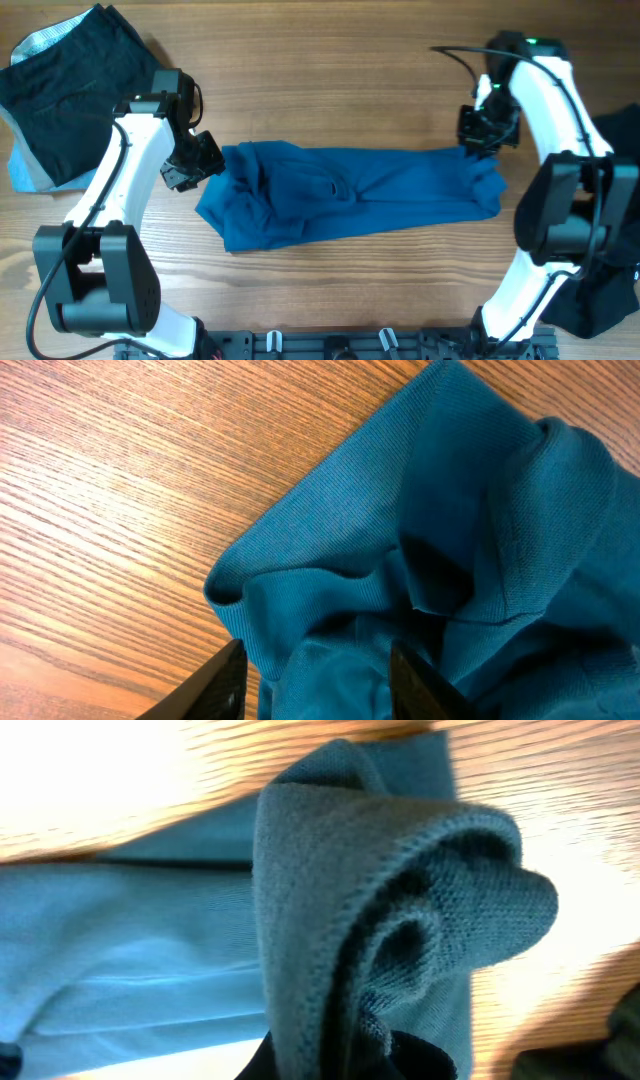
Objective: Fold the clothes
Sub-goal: 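Fold the strip's right end leftward over the middle with the right gripper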
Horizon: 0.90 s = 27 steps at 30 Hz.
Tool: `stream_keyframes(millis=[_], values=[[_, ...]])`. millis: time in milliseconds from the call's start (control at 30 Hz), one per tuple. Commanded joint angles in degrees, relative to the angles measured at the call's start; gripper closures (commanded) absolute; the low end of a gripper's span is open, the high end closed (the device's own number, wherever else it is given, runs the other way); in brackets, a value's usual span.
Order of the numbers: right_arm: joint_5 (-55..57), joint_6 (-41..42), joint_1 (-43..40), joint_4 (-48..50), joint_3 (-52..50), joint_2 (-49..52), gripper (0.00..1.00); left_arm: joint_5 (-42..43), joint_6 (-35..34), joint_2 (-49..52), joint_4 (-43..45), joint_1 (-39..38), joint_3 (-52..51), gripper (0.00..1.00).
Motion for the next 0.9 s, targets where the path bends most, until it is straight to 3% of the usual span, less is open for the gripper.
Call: stream_keyframes(millis=[0, 200, 267, 367, 433, 467, 533, 600, 667, 733, 767, 867], values=[[-1.4, 6.6, 8.5, 0.9, 0.3, -1.2, 0.95, 0.3, 0.1, -1.0, 0.2, 0.5, 0.7, 0.55], [-2.1, 10.5, 18.7, 1.9, 0.3, -0.3, 0.94, 0.3, 0.1, -1.0, 0.3, 0.5, 0.7, 0.56], [-2.0, 11.4, 20.3, 2.4, 0.3, -0.3, 0.85, 0.3, 0.1, -1.0, 0.3, 0.5, 0.7, 0.57], [-4.9, 11.5, 20.5, 3.1, 0.3, -0.3, 0.81, 0.3, 0.1, -1.0, 0.3, 0.5, 0.7, 0.57], [-10.7, 8.6, 20.5, 4.4, 0.3, -0.3, 0.59, 0.3, 0.1, -1.0, 0.3, 0.5, 0.7, 0.57], [-13.4, 7.3, 20.5, 4.7, 0.3, -0.3, 0.37, 0.3, 0.1, -1.0, 0.3, 0.5, 0.7, 0.57], [-15.6, 4.6, 20.5, 4.6, 0.3, -0.3, 0.29, 0.3, 0.1, -1.0, 0.3, 0.5, 0.7, 0.57], [-12.7, 3.7, 20.5, 4.3, 0.3, -0.3, 0.28, 0.3, 0.1, -1.0, 0.3, 0.5, 0.7, 0.56], [-0.1, 10.1, 20.2, 2.9, 0.3, -0.3, 0.28, 0.3, 0.1, -1.0, 0.3, 0.5, 0.7, 0.56], [3.8, 12.4, 20.3, 2.2, 0.3, -0.3, 0.29, 0.3, 0.1, -1.0, 0.3, 0.5, 0.7, 0.54], [3.9, 12.4, 20.3, 2.1, 0.3, -0.3, 0.29, 0.4, 0.1, -1.0, 0.2, 0.5, 0.7, 0.47], [5.4, 13.7, 20.2, 2.6, 0.3, -0.3, 0.28, 10.1, 11.0, -0.2, 0.3, 0.4, 0.3, 0.3]])
